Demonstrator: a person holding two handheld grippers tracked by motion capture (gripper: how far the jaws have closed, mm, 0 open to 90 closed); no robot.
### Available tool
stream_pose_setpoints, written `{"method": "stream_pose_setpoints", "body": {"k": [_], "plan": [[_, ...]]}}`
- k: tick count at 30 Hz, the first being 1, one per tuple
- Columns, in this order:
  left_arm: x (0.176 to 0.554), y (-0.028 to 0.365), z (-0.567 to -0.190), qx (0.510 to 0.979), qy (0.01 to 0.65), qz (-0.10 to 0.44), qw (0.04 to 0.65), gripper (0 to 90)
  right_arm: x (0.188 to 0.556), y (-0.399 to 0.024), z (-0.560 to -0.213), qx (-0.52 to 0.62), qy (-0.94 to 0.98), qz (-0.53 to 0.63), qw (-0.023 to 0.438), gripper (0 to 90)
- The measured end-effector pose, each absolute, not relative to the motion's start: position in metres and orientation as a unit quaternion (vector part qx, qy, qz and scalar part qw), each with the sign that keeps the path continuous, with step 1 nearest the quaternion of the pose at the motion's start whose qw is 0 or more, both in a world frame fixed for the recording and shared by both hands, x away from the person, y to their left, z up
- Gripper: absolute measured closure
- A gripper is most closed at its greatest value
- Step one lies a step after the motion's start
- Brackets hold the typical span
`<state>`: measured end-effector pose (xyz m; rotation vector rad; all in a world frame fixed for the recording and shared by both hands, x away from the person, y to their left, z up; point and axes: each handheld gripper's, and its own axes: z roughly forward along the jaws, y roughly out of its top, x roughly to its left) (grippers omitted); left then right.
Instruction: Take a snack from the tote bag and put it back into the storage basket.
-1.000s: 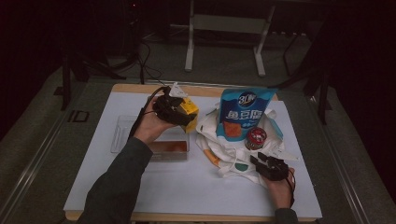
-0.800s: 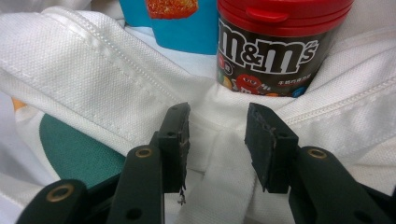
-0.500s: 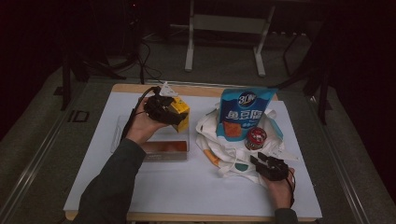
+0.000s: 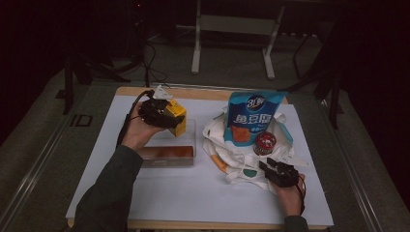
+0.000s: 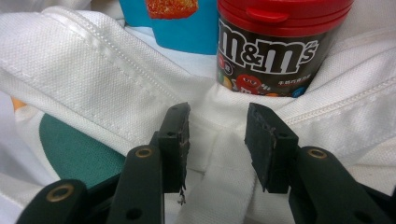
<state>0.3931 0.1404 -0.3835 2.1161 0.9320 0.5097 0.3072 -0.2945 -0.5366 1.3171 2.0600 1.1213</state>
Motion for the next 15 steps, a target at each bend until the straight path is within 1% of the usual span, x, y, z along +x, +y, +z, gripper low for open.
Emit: {"method": "stream_pose_setpoints", "body": {"k": [15], "plan": [[0.390,0.168,-0.395,0.817,0.394,0.205,0.368,27.7,0.307,-0.295,-0.537,0.477,0.746,0.407,0.224,59.8]]}}
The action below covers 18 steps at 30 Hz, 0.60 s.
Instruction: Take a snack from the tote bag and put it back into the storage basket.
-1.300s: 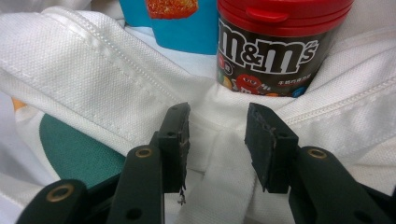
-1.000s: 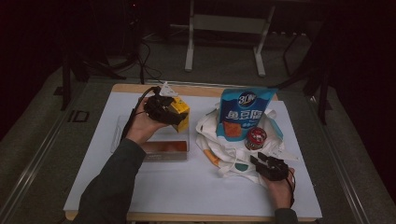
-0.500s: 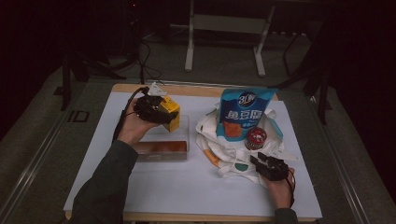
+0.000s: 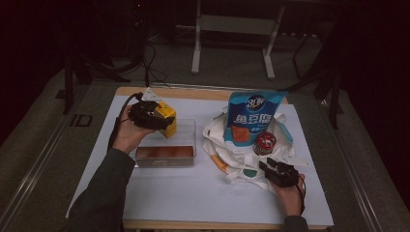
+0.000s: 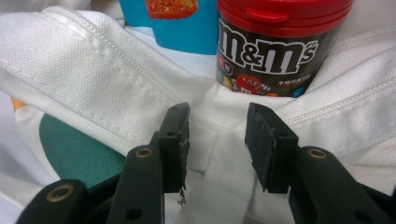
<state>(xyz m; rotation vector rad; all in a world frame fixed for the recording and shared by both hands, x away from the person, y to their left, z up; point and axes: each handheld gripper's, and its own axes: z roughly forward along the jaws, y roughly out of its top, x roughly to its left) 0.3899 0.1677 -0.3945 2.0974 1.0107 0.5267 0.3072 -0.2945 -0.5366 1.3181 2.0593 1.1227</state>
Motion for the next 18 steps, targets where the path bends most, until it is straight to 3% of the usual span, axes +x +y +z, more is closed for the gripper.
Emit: {"method": "stream_pose_setpoints", "body": {"k": [18], "plan": [[0.384,0.195,-0.407,0.804,0.424,0.211,0.359,27.7,0.307,-0.294,-0.537,0.478,0.746,0.406,0.224,59.8]]}}
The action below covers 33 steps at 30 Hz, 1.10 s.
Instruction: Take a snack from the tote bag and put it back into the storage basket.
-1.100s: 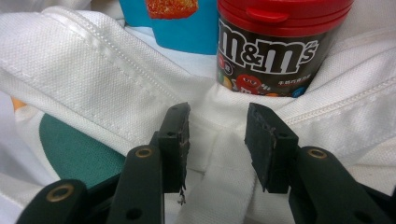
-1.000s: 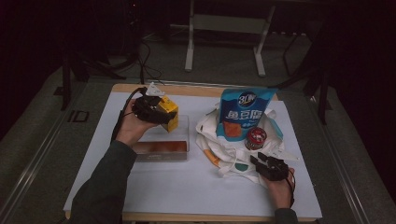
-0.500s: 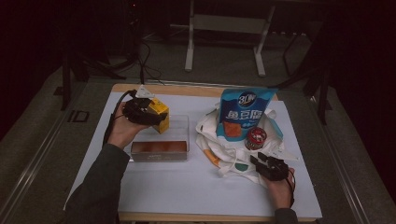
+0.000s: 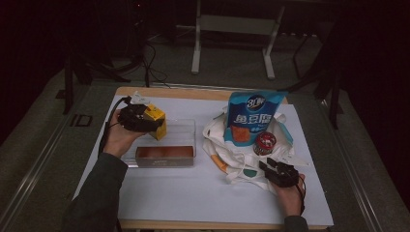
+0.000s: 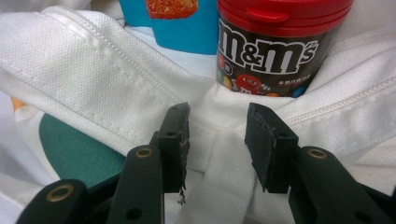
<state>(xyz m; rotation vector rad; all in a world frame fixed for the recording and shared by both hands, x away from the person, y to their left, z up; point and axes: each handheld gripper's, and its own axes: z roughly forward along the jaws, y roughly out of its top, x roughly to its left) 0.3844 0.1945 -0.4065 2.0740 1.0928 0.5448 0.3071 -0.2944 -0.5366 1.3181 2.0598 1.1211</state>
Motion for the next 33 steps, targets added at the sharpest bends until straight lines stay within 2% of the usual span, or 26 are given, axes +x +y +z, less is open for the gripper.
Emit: {"method": "stream_pose_setpoints", "body": {"k": [33], "plan": [[0.368,0.231,-0.451,0.779,0.484,0.231,0.325,27.8,0.307,-0.294,-0.537,0.477,0.746,0.406,0.225,59.8]]}}
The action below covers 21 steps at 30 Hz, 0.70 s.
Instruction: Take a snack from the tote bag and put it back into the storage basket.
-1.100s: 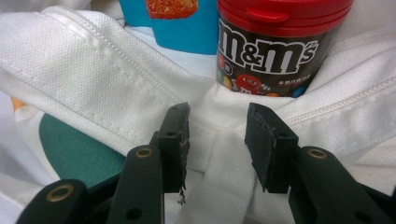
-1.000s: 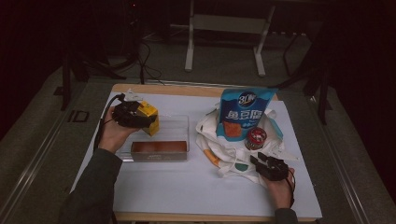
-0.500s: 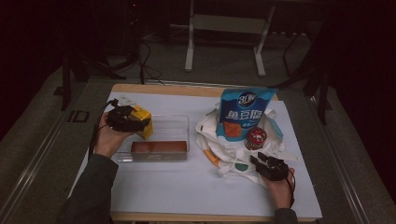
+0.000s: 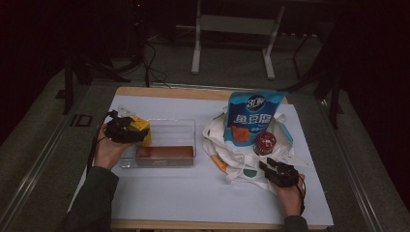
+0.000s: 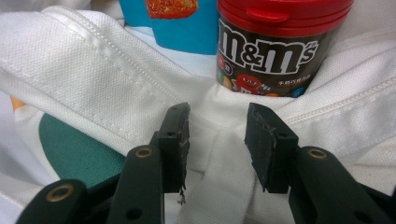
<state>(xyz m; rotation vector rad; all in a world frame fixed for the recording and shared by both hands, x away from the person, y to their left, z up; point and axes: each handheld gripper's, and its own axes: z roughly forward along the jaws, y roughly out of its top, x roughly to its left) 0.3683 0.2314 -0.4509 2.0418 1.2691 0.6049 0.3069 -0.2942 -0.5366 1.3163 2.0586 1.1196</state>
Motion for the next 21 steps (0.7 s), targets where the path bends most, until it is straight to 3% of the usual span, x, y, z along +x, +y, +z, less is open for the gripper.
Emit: {"method": "stream_pose_setpoints", "body": {"k": [21], "plan": [[0.355,0.241,-0.467,0.773,0.496,0.242,0.312,27.5,0.307,-0.294,-0.537,0.477,0.746,0.406,0.225,59.8]]}}
